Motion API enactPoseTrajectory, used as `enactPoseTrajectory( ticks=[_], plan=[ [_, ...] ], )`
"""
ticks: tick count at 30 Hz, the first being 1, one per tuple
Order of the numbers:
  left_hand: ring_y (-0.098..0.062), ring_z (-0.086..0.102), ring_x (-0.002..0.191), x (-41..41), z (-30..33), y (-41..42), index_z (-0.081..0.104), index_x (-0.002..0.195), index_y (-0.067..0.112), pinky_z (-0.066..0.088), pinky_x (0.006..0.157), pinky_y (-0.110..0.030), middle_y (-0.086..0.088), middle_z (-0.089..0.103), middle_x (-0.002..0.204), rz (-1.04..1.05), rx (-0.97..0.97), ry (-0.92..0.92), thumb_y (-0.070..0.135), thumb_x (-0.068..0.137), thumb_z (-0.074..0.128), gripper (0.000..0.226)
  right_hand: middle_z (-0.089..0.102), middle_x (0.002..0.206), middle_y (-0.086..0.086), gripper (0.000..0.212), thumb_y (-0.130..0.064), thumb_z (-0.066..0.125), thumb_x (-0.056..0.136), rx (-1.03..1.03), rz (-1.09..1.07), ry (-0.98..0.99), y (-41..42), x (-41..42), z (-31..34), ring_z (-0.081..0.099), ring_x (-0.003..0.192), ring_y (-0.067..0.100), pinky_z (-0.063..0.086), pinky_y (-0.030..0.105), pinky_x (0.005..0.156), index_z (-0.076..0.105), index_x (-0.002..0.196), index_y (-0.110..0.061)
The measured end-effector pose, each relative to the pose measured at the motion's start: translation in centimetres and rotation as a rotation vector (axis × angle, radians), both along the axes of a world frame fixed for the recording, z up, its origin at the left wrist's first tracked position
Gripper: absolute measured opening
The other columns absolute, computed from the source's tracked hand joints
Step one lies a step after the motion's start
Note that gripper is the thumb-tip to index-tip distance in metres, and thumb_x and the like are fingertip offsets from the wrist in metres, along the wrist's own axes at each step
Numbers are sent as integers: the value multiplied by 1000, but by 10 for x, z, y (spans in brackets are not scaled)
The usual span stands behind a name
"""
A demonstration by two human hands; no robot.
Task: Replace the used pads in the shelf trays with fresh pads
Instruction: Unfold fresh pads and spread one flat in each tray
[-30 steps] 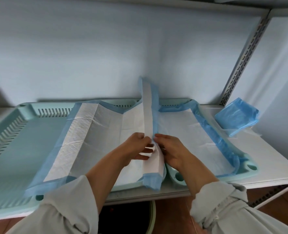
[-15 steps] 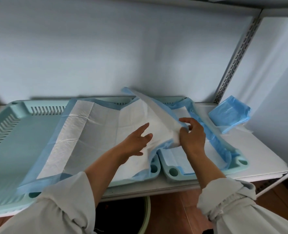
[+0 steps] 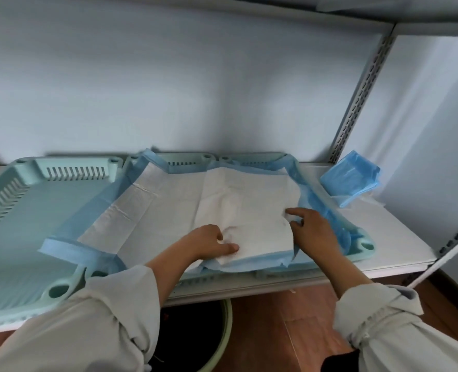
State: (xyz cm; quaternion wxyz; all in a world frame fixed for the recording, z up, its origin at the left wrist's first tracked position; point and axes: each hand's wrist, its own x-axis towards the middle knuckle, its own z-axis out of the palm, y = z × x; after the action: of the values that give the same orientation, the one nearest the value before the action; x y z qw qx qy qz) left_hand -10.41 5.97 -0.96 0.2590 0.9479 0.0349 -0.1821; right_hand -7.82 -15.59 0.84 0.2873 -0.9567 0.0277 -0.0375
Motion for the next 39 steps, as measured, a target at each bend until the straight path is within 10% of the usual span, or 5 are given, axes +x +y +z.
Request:
enactPoseTrajectory(
  ticks=[7,13,20,32,39],
  plan=[
    [-27,57,109,-10,-7,-4,52,125,3,46,96,-33,-14,57,128,85,13,-133,4,93,48,32,62,73,8,37,-37,64,88,588,64,195,11,-11,9,60,60,17,58,32,66,59,122,-21],
    [-21,60,94,-8,22,13,62,97,18,48,83,-32,-2,65,106,122,164,-321,29,89,60,14,57,63,3,61,-11,59,80,183,172,158,11,-26,2,56,60,15,57,34,62,44,138,-24],
    [-17,57,95,-12,49,51,53,85,26,46,79,-30,3,61,103,107,230,-407,38,88,60,14,19,157,-1,97,-39,67,84,-238,422,-76,27,-32,2,22,144,20,29,38,113,-4,150,-38],
    [-17,58,100,-27,70,83,59,95,22,45,79,-28,2,61,110,62,334,-244,37,88,62,16,50,140,-8,44,-13,40,95,-422,571,62,70,-31,31,48,125,15,41,31,102,53,131,-34],
    [-12,49,68,-21,64,87,63,98,13,42,59,-21,0,57,85,29,127,-84,27,85,67,19,19,158,0,68,1,43,93,-531,643,-126,127,9,45,25,143,22,35,39,109,21,150,-31]
  ],
)
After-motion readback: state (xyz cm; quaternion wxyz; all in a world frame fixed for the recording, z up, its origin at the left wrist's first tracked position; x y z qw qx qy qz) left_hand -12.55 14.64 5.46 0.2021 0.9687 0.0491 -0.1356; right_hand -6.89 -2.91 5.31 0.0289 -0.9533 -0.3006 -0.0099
